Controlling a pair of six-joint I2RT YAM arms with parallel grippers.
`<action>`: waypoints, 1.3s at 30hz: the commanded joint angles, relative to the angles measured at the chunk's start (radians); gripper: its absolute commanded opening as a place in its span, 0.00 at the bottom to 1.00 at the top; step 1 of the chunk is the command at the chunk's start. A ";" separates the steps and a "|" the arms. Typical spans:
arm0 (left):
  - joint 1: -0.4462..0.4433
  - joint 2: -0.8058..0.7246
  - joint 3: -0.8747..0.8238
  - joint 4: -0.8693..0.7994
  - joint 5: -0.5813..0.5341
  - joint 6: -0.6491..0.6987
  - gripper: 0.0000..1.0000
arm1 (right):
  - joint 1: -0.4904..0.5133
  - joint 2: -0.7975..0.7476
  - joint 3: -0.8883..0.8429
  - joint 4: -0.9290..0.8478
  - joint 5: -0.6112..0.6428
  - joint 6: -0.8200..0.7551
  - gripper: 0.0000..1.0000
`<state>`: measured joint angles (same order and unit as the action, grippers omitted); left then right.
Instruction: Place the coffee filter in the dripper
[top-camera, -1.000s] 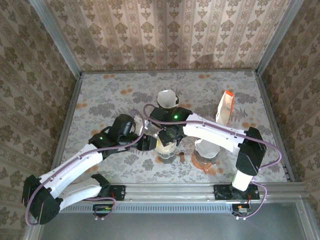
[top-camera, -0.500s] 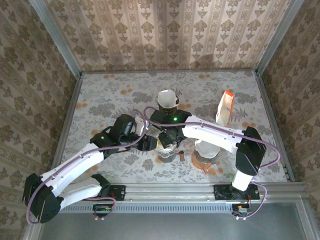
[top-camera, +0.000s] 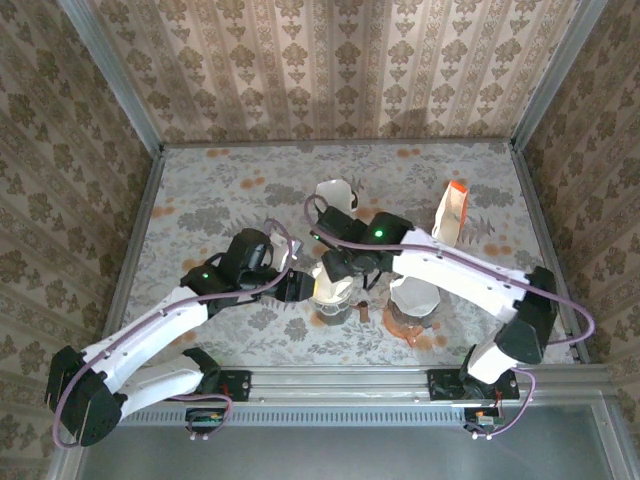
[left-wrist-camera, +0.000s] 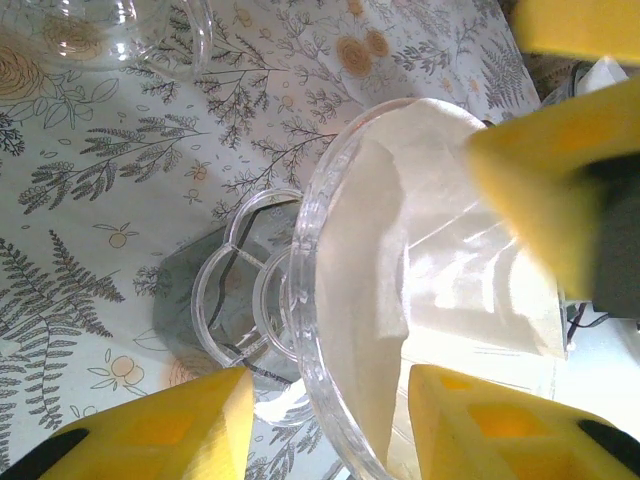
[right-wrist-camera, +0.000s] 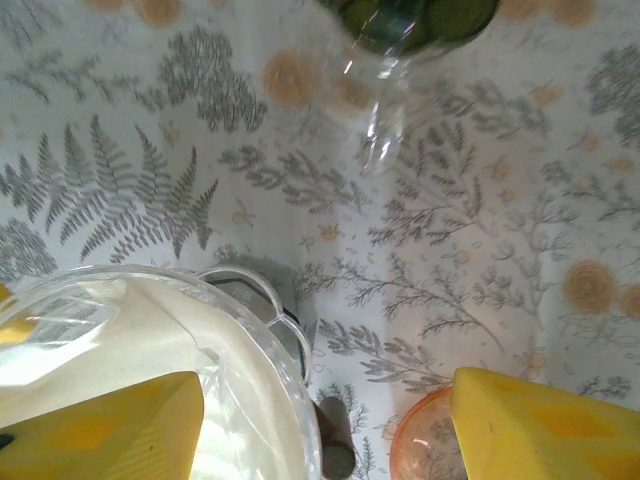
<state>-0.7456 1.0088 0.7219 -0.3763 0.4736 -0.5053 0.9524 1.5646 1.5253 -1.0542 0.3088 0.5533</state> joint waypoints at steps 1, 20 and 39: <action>-0.008 0.008 -0.009 0.003 -0.003 -0.012 0.49 | -0.006 -0.074 0.010 -0.021 0.080 0.022 0.68; -0.006 -0.058 0.070 -0.019 -0.034 -0.016 0.74 | -0.006 -0.295 -0.074 0.051 0.220 0.019 0.70; 0.282 -0.236 0.097 0.092 -0.439 0.073 1.00 | -0.140 -0.721 -0.474 0.293 0.498 0.036 1.00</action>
<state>-0.4984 0.7547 0.8387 -0.3538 0.1356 -0.4664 0.8307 0.8974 1.1107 -0.8349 0.7479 0.5613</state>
